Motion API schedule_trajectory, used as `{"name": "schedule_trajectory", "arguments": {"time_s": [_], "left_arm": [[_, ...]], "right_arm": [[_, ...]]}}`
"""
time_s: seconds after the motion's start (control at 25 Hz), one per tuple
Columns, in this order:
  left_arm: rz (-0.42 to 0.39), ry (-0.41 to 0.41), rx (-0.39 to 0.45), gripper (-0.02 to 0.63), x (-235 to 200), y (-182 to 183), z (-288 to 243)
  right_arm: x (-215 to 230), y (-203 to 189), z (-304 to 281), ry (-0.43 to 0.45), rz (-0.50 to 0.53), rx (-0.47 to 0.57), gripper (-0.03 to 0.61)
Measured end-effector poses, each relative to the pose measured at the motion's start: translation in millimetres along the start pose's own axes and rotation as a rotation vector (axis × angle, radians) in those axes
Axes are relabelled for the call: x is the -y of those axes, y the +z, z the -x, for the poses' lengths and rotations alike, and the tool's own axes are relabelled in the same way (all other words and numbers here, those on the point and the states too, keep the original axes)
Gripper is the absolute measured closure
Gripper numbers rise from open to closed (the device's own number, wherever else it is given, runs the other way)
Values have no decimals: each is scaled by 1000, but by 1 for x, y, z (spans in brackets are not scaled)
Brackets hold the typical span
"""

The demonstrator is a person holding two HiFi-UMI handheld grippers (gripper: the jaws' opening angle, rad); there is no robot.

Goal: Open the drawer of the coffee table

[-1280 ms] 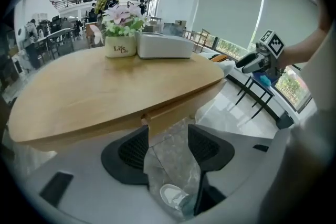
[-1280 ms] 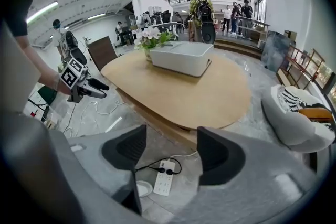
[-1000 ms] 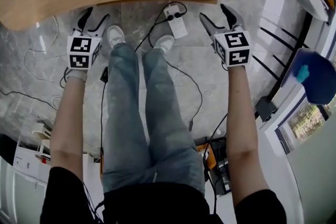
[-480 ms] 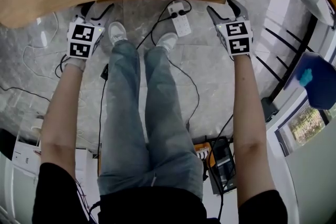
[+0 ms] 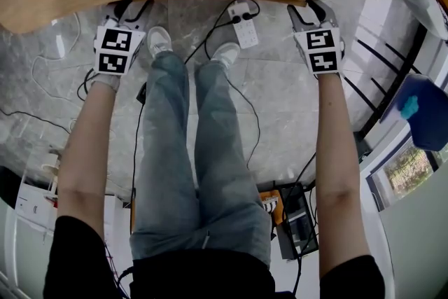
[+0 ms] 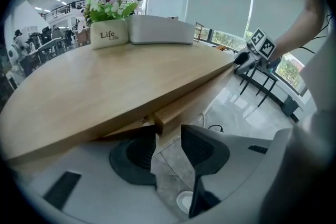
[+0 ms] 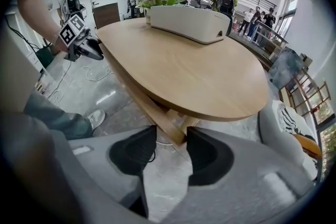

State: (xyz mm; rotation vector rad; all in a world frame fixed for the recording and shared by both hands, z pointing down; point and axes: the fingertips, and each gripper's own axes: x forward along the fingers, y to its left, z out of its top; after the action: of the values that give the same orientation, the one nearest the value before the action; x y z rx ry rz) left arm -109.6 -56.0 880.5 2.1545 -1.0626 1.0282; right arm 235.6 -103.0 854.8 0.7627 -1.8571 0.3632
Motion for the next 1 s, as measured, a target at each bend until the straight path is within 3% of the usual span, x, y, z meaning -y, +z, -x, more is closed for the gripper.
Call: {"name": "schedule_trajectory", "arguments": {"time_s": [0.36,0.64,1.0], "left_arm": [[64,59,-22,474,1,-1,3],[35,42,-52,472,22,-26,16],[105,69,-80,472,54,-55,31]], "right_arm": [[-4,-3,5,-13,55,-9,426],[-24,-24,18,-8,109,-24,436],[-49,-51,31,12,126,-46,437]]}}
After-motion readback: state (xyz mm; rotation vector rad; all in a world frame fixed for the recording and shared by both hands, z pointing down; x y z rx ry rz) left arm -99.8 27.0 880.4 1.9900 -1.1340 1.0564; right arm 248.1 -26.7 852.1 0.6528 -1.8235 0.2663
